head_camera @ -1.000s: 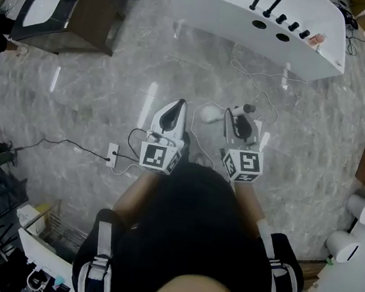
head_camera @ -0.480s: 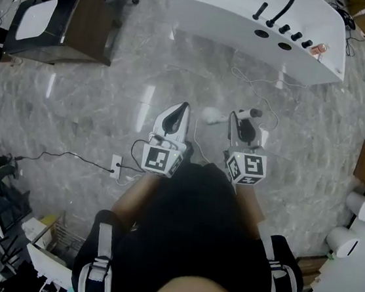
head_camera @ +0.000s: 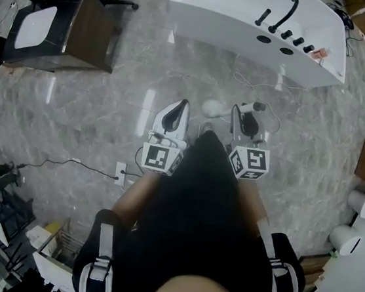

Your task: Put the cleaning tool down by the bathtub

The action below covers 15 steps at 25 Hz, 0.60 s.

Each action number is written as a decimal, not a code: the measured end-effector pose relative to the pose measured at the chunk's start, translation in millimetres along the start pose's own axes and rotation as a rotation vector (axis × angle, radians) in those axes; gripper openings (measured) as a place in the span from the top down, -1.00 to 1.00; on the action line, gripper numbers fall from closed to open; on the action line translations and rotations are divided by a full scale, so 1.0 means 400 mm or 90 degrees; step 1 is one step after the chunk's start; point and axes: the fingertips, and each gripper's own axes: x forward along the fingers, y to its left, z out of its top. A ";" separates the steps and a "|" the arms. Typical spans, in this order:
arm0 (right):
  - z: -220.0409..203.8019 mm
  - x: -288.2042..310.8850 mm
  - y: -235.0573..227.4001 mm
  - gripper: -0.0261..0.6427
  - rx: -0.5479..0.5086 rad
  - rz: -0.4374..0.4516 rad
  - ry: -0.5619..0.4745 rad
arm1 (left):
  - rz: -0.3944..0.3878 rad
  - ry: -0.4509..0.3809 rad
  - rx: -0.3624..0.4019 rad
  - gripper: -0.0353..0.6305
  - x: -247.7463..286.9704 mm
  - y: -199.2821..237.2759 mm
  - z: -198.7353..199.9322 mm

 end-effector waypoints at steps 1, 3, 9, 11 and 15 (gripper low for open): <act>0.003 0.009 0.000 0.63 -0.002 0.002 0.000 | 0.003 0.000 0.000 0.87 0.003 0.007 0.000; 0.006 0.023 0.001 0.63 -0.004 0.006 0.001 | 0.009 0.000 0.001 0.87 0.006 0.017 0.003; 0.010 0.077 0.012 0.63 -0.007 0.022 0.000 | 0.024 -0.006 0.005 0.87 0.022 0.060 0.007; 0.013 0.098 0.015 0.63 -0.006 0.025 0.000 | 0.030 -0.009 0.003 0.87 0.034 0.074 0.016; 0.024 0.132 0.012 0.63 -0.006 0.030 -0.003 | 0.029 -0.012 0.003 0.87 0.065 0.088 0.028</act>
